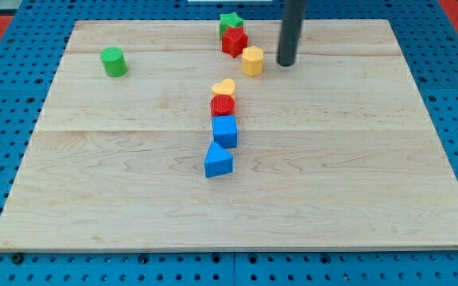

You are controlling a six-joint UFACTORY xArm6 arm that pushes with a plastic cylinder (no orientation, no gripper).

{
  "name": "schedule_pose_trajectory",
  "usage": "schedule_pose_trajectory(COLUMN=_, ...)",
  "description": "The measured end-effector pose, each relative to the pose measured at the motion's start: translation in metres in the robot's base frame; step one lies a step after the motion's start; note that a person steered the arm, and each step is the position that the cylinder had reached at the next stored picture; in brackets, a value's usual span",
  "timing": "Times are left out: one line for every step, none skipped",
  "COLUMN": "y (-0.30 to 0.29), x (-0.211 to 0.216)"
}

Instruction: Move the hexagon to the top of the heart

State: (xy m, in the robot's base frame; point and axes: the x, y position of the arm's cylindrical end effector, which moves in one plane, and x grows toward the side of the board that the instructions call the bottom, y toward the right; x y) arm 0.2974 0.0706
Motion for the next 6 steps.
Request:
schedule_pose_trajectory(y=-0.034, x=0.000)
schedule_pose_trajectory(y=-0.036, x=0.001)
schedule_pose_trajectory(y=-0.049, x=0.007)
schedule_pose_trajectory(y=0.041, x=0.069)
schedule_pose_trajectory(y=0.124, x=0.193)
schedule_pose_trajectory(y=0.063, x=0.288)
